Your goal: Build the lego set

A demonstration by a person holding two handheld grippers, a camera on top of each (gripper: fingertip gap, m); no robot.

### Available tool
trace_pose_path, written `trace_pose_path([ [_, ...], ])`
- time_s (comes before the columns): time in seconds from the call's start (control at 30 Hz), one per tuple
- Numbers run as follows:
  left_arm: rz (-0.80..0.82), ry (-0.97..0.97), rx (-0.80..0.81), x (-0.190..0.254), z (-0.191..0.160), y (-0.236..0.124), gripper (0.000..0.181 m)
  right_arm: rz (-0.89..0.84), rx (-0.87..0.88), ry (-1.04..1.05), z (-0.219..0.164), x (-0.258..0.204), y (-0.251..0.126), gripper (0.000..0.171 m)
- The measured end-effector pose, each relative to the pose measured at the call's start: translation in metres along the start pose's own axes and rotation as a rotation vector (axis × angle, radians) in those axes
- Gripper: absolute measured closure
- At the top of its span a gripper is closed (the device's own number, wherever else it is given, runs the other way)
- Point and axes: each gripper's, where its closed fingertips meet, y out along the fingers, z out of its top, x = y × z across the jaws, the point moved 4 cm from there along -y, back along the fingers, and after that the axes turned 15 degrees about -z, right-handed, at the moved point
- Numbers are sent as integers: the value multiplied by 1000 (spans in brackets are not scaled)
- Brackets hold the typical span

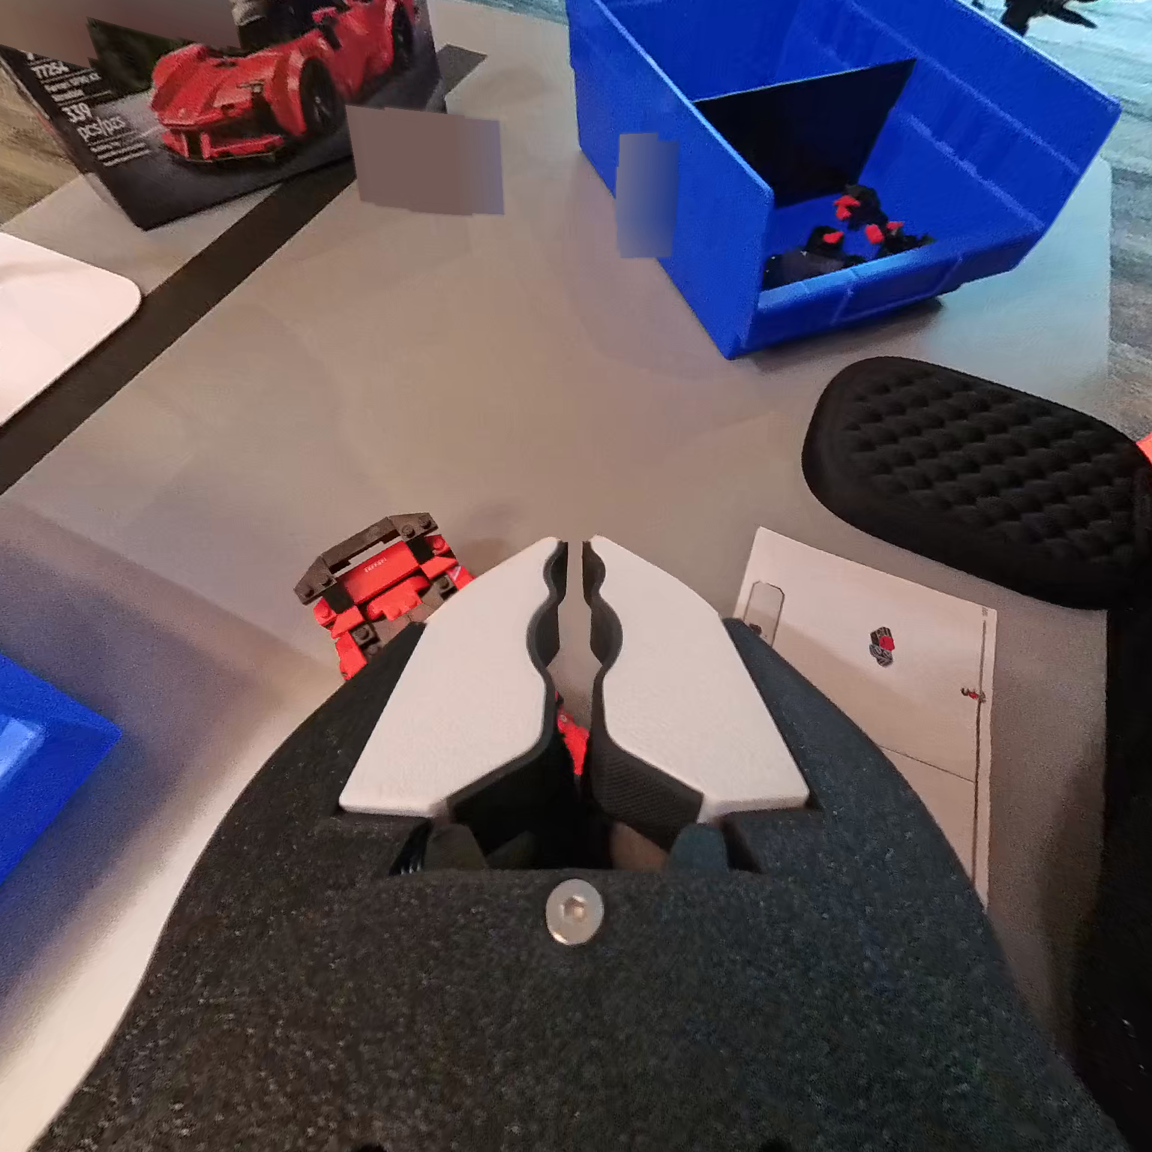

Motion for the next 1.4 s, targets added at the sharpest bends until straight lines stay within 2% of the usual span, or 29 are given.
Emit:
trace_pose_path([
  [0.07, 12, -6, -3, -4, 1, 1, 177, 94, -50, -63, 0, 1, 9, 171],
  [0.17, 20, -23, 7, -9, 2, 2, 177, 114, -66, -97, 1, 15, 18, 169],
  [0.37, 30, -48, 6, -18, -1, 4, 177, 214, -264, -129, -16, 17, 39, 143],
  [0.47, 23, -61, 7, -20, -4, 6, 177, 261, -376, -149, -26, 11, 47, 145],
  [0.6, 25, -65, 12, -23, -8, 5, 177, 234, -507, -129, -33, 8, 61, 145],
  [0.73, 32, -69, 42, -22, -10, -2, 177, 130, -794, -90, -43, 0, 80, 139],
  [0.87, 59, -62, 71, -21, -16, -19, 177, 62, -981, -90, -51, -13, 94, 136],
  [1.03, 86, -60, 117, -20, -26, -46, 177, -24, -1151, -58, -66, -15, 108, 141],
  [1.17, 107, -55, 132, -18, -34, -64, 177, -26, -1211, -34, -78, -18, 116, 138],
  [1.3, 125, -46, 162, -13, -37, -79, 177, 27, -1271, -67, -89, -17, 115, 145],
  [1.4, 139, -33, 185, -10, -39, -89, 177, 61, -1202, -65, -84, -15, 111, 154],
])
